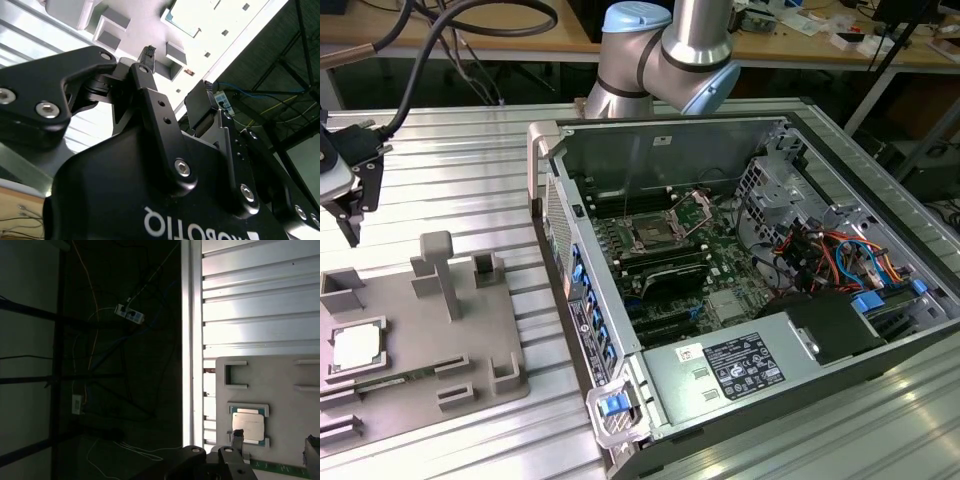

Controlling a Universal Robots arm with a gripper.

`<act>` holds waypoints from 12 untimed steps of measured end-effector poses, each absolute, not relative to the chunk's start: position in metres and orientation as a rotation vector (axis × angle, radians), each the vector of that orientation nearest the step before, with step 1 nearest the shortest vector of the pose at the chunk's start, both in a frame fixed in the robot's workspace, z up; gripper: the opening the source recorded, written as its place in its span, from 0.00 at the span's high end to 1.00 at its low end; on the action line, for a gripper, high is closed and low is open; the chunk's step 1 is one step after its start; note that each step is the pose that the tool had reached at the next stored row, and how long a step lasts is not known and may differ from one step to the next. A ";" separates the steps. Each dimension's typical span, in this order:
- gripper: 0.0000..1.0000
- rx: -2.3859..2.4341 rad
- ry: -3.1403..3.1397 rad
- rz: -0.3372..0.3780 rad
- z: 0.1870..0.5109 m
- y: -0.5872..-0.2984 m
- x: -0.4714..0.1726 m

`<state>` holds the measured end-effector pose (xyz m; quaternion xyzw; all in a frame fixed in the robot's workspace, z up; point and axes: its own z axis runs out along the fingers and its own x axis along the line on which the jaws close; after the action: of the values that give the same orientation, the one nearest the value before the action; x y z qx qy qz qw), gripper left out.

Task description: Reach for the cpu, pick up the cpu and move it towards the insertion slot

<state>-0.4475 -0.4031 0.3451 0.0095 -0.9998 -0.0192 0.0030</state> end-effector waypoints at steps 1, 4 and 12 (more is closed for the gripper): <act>0.47 0.030 -3.135 -0.060 0.344 -0.403 -0.448; 0.47 0.030 -3.135 -0.061 0.341 -0.403 -0.448; 0.47 0.030 -3.135 -0.061 0.332 -0.403 -0.448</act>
<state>-0.4475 -0.4034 0.3317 0.0095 -0.9998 -0.0195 0.0030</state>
